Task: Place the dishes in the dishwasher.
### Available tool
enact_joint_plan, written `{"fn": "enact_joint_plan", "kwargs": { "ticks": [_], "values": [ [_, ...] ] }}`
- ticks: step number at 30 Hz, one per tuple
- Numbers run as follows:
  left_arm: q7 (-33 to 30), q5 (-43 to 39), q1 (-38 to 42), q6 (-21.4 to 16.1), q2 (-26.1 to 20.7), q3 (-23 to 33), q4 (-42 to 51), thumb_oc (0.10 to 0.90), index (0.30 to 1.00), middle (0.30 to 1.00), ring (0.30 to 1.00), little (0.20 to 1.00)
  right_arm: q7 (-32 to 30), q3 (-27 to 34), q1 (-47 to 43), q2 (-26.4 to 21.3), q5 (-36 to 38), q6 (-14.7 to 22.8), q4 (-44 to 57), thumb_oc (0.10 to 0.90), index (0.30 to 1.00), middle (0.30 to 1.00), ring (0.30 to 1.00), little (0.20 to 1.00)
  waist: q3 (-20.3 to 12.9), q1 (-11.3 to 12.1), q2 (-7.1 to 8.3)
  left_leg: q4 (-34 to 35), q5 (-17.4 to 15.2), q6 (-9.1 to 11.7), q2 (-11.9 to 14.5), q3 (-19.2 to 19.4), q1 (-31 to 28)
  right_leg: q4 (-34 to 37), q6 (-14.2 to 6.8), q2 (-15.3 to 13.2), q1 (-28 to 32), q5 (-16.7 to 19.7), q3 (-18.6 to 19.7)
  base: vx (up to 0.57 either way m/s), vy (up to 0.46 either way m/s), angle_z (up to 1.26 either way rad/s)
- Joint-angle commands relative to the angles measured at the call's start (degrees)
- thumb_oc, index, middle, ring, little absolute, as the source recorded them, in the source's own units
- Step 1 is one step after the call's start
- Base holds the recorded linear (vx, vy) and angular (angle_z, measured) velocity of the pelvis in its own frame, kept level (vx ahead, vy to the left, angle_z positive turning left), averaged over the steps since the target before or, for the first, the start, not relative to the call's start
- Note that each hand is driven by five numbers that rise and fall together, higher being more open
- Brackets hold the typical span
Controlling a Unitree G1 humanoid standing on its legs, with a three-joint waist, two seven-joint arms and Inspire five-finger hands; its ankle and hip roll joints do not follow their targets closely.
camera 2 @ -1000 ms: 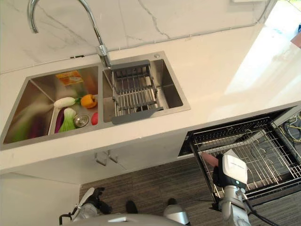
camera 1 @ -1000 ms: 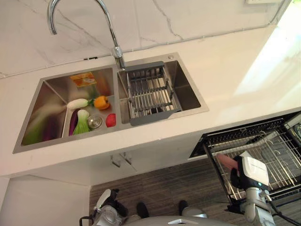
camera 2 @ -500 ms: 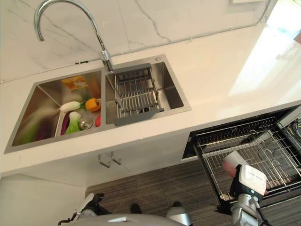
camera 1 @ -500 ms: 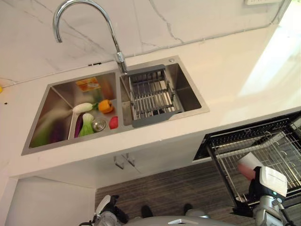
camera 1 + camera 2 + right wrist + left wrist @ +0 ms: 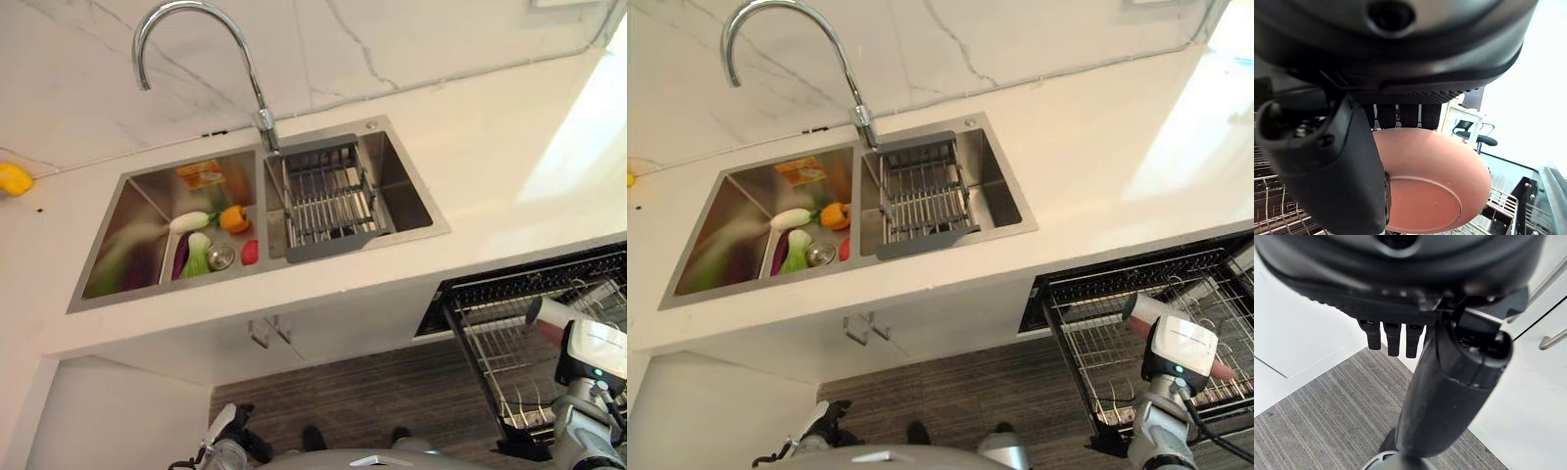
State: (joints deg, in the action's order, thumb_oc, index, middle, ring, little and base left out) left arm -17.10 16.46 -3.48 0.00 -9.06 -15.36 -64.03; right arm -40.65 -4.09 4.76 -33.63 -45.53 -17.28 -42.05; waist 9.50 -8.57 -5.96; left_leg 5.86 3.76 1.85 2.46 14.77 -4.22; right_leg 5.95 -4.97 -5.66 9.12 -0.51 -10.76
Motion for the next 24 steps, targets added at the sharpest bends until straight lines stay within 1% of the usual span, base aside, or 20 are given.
{"fn": "enact_joint_plan", "kwargs": {
  "ticks": [1, 2, 6, 10, 12, 13, 14, 16, 17, 18, 19, 20, 21, 22, 23, 24],
  "values": [
    [-1.0, -0.4, 5.4, -0.5, 0.2, -2.7, -4.1, 0.800, 0.900, 0.900, 0.900, 0.900, -3.2, 0.8, -6.6, -4.8, -2.2, -0.7, -1.4, 0.800, 0.900, 0.900, 0.900, 0.900, 1.8, 2.0, -0.17, -0.9, -4.0, 5.3, 5.9, 0.9, -5.9, -1.0, -3.8, -3.5, -0.8, -1.1, -5.9, 0.01, -0.022, 0.07],
    [-1.0, -0.4, 5.4, -0.1, 0.4, -2.5, -4.5, 0.800, 0.900, 0.900, 0.900, 0.900, -1.4, -1.0, -6.7, -3.3, -2.1, 0.1, -2.0, 0.800, 0.900, 0.900, 0.900, 0.900, 1.7, 2.2, -0.04, -0.9, -3.9, 5.4, 6.0, 0.7, -5.8, -1.0, -3.7, -3.4, -0.8, -1.2, -6.1, 0.01, -0.024, 0.08],
    [-1.2, -0.1, 5.0, 0.3, 0.4, -2.0, -4.8, 0.800, 0.900, 0.900, 0.900, 0.900, -1.4, -1.6, -5.6, -1.5, -1.5, 0.4, -2.2, 0.800, 0.900, 0.900, 0.900, 0.900, 1.6, 2.3, 0.26, -0.9, -3.9, 5.4, 6.1, 0.3, -5.7, -1.0, -3.5, -3.3, -0.5, -1.4, -6.5, 0.01, -0.026, 0.10],
    [-1.3, -0.3, 4.8, 0.5, 0.5, -1.6, -4.8, 0.800, 0.900, 0.900, 0.900, 0.900, -1.5, -1.3, -4.6, -0.7, -0.8, 0.6, -1.1, 0.800, 0.900, 0.900, 0.900, 0.900, 1.6, 2.4, 0.39, -0.9, -3.8, 5.5, 6.2, 0.0, -5.7, -1.0, -3.5, -3.2, -0.3, -1.5, -6.8, 0.01, -0.015, 0.06],
    [-1.5, -0.1, 4.6, 0.9, 0.4, -1.2, -4.7, 0.800, 0.900, 0.900, 0.900, 0.900, -1.9, 0.4, -3.1, -0.7, -0.7, 0.4, 2.0, 0.800, 0.900, 0.900, 0.900, 0.900, 1.5, 2.3, 0.59, -0.9, -3.8, 5.5, 6.3, -0.1, -5.7, -1.0, -3.4, -3.1, -0.1, -1.6, -7.0, 0.00, 0.000, 0.00],
    [-1.6, -0.1, 4.6, 1.0, 0.4, -0.9, -4.6, 0.800, 0.900, 0.900, 0.900, 0.900, -2.4, 1.5, -2.8, -0.9, 0.0, 0.5, 3.5, 0.800, 0.900, 0.900, 0.900, 0.900, 1.6, 2.2, 0.66, -0.9, -3.9, 5.5, 6.3, -0.1, -5.7, -1.0, -3.4, -3.0, -0.1, -1.6, -6.9, 0.00, 0.000, 0.00],
    [-1.6, -0.1, 4.6, 1.2, 0.5, -0.5, -4.4, 0.800, 0.900, 0.900, 0.900, 0.900, -3.6, 4.4, -1.7, -1.1, 1.4, 0.4, 6.5, 0.800, 0.900, 0.900, 0.900, 0.900, 1.6, 2.0, 0.71, -0.9, -3.9, 5.5, 6.3, -0.1, -5.8, -1.0, -3.4, -3.0, 0.0, -1.7, -6.9, 0.00, 0.000, 0.00],
    [-1.6, -0.1, 4.6, 1.2, 0.5, -0.6, -4.4, 0.800, 0.900, 0.900, 0.900, 0.900, -3.5, 4.7, -1.3, -1.1, 1.4, 0.3, 6.9, 0.800, 0.900, 0.900, 0.900, 0.900, 1.6, 2.1, 0.67, -0.9, -3.9, 5.5, 6.3, -0.1, -5.8, -1.0, -3.4, -3.0, 0.0, -1.7, -6.9, 0.00, 0.000, 0.00],
    [-1.7, 0.0, 4.5, 1.4, 0.5, -0.5, -4.3, 0.800, 0.900, 0.900, 0.900, 0.900, -4.8, 6.9, -0.7, -1.1, 2.8, 0.3, 9.1, 0.800, 0.900, 0.900, 0.900, 0.900, 1.6, 1.9, 0.71, -0.9, -3.9, 5.5, 6.3, 0.0, -5.9, -1.0, -3.4, -3.0, 0.0, -1.7, -6.9, 0.00, 0.000, 0.00],
    [-1.9, 0.0, 4.3, 1.7, 0.6, -0.3, -4.1, 0.800, 0.900, 0.900, 0.900, 0.900, -7.3, 11.8, 0.8, 0.0, 8.2, 1.9, 13.4, 0.800, 0.900, 0.900, 0.900, 0.900, 1.7, 1.6, 0.67, -0.9, -4.1, 5.5, 6.4, 0.1, -6.2, -1.0, -3.4, -3.0, 0.1, -1.7, -6.7, 0.00, 0.000, 0.00],
    [-1.9, 0.1, 4.2, 1.9, 0.7, -0.1, -4.1, 0.800, 0.900, 0.900, 0.900, 0.900, -8.8, 14.2, 1.3, 0.8, 11.8, 3.6, 15.0, 0.800, 0.900, 0.900, 0.900, 0.900, 1.8, 1.4, 0.68, -0.9, -4.4, 5.5, 6.4, 0.2, -6.5, -1.0, -3.4, -2.9, 0.3, -1.9, -6.6, 0.00, 0.000, 0.00],
    [-1.9, 0.2, 4.3, 2.3, 0.8, 0.0, -4.0, 0.800, 0.900, 0.900, 0.900, 0.900, -9.7, 16.4, 2.5, 1.4, 13.0, 3.7, 18.7, 0.800, 0.900, 0.900, 0.900, 0.900, 1.7, 1.2, 0.75, -0.9, -4.2, 5.4, 6.4, 0.3, -6.3, -1.0, -3.3, -2.9, 0.0, -1.6, -6.5, 0.00, 0.000, 0.00],
    [-1.9, 0.2, 4.3, 2.3, 0.8, -0.1, -4.0, 0.800, 0.900, 0.900, 0.900, 0.900, -9.6, 16.5, 2.6, 1.4, 13.0, 3.7, 18.9, 0.800, 0.900, 0.900, 0.900, 0.900, 1.7, 1.3, 0.74, -0.9, -4.2, 5.4, 6.4, 0.3, -6.2, -1.0, -3.3, -2.9, 0.0, -1.6, -6.5, 0.00, 0.000, 0.00],
    [-2.1, 0.7, 4.3, 2.6, 0.9, 0.5, -4.0, 0.800, 0.900, 0.900, 0.900, 0.900, -12.5, 20.3, 4.4, 2.3, 15.4, 4.6, 20.8, 0.800, 0.900, 0.900, 0.900, 0.900, 1.6, 0.7, 0.82, -0.9, -4.3, 5.3, 6.5, 0.5, -6.3, -1.0, -3.3, -2.9, -0.1, -1.7, -6.2, 0.00, 0.000, 0.00],
    [-2.1, 0.9, 4.2, 2.8, 0.9, 0.5, -4.0, 0.800, 0.900, 0.900, 0.900, 0.900, -13.6, 22.3, 5.2, 3.1, 17.3, 5.3, 22.2, 0.800, 0.900, 0.900, 0.900, 0.900, 1.5, 0.5, 0.85, -0.9, -4.3, 5.3, 6.5, 0.6, -6.4, -1.0, -3.3, -2.8, -0.1, -1.7, -6.0, 0.00, 0.000, 0.00],
    [-2.2, 1.1, 4.2, 3.1, 1.0, 0.7, -3.9, 0.800, 0.900, 0.900, 0.900, 0.900, -14.4, 24.6, 6.3, 3.6, 17.9, 5.3, 25.8, 0.800, 0.900, 0.900, 0.900, 0.900, 1.5, 0.2, 0.91, -0.9, -4.3, 5.3, 6.5, 0.8, -6.5, -1.0, -3.2, -2.7, -0.1, -1.7, -5.8, 0.00, 0.000, 0.00]
  ]
}}
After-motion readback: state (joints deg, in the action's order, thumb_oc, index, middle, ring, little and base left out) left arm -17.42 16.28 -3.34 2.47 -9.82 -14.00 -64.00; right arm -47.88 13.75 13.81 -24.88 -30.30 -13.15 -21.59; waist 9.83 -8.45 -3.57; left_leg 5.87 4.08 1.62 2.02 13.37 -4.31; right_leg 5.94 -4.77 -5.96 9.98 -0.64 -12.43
